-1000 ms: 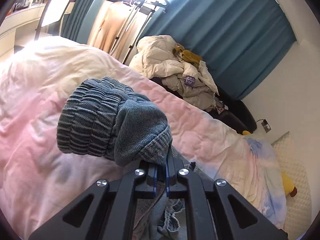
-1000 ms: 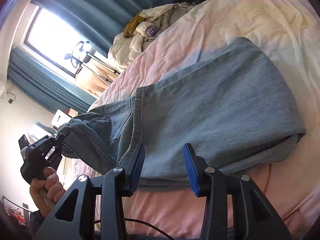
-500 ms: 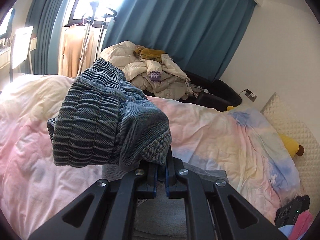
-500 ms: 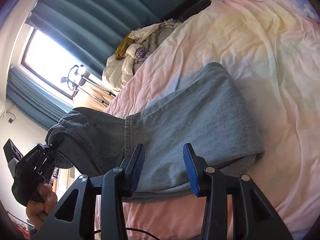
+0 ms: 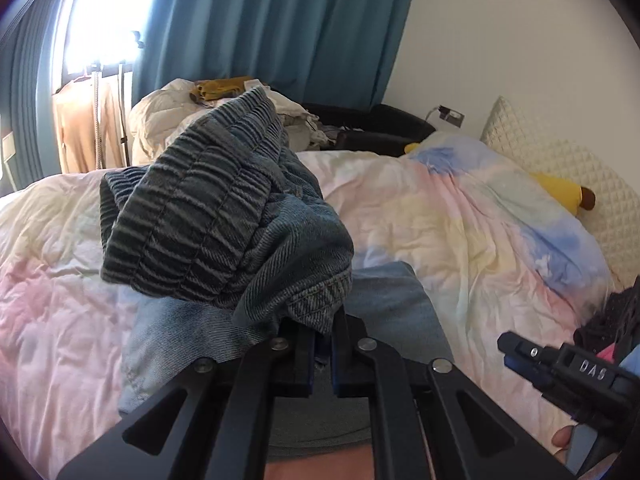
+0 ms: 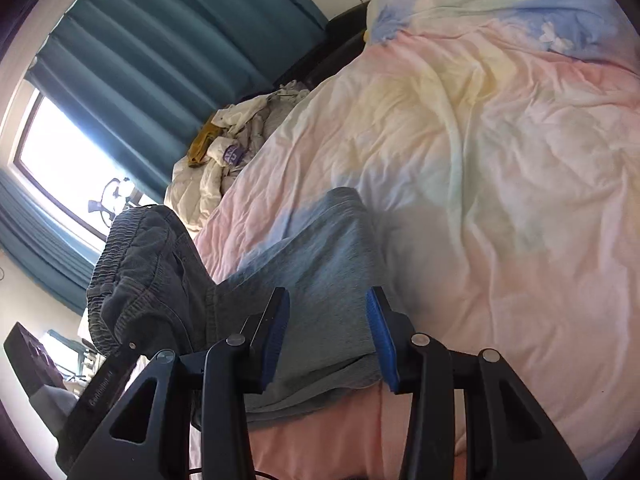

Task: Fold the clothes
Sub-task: 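Lower the waistband onto the jeans and open the left tool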

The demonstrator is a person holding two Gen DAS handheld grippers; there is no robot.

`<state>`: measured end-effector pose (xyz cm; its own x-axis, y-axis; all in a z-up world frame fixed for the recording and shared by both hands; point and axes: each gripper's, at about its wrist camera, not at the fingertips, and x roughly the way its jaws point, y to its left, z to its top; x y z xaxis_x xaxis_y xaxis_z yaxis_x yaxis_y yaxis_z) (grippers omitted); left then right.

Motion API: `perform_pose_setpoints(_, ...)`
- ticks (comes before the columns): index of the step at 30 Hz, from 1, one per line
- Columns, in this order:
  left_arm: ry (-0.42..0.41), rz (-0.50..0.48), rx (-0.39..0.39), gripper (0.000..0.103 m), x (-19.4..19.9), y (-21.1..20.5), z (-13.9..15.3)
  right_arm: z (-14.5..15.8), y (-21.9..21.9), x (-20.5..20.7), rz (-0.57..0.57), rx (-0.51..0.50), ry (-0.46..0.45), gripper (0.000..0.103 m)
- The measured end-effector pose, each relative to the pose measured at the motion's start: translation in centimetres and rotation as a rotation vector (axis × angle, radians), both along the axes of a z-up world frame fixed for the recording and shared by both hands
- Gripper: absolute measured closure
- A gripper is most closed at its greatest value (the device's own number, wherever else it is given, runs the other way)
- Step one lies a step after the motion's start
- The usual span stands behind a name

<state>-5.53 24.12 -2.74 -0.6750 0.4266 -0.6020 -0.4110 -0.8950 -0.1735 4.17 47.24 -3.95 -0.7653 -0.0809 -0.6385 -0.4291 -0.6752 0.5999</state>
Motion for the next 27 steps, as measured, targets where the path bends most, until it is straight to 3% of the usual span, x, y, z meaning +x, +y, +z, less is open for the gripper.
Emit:
perform_pose_setpoints(5,-0.084,-0.052,-0.039,0.099,0.2,3.0,-4.9,-0.9,0.5,-0.1,0.014,-0.021,-0.013,0.063)
perform_pose_setpoints(8,-0.085,-0.061,-0.037,0.099,0.4,3.4,-6.3,-1.3,0.7,-0.1,0.016,-0.025,-0.023,0.063)
perform_pose_setpoints(13,-0.11,-0.082,-0.025,0.099,0.2,3.4,-7.2,-1.9,0.8,-0.6,0.021,-0.039,-0.032,0.063)
perform_pose_setpoints(21,-0.154,-0.129,-0.096,0.092,0.8,3.6,-6.9,-1.2,-0.6,-1.3,0.094,-0.011,0.028,0.063)
perform_pose_setpoints(24,-0.118,-0.188,-0.096,0.079,2.2,3.2,-5.8,-0.4,-1.3,-1.2,0.123,0.004,0.067,0.063)
perform_pose_setpoints(25,-0.097,-0.201,-0.097,0.066,2.8,3.0,-5.4,-0.2,-1.6,-1.1,0.132,0.011,0.079,0.063)
perform_pose_setpoints(26,-0.072,-0.209,-0.097,0.061,3.5,2.8,-4.8,0.1,-1.9,-1.1,0.14,0.018,0.091,0.063)
perform_pose_setpoints(27,-0.051,-0.221,-0.095,0.061,4.1,2.6,-4.4,0.4,-2.2,-1.0,0.148,0.026,0.101,0.063)
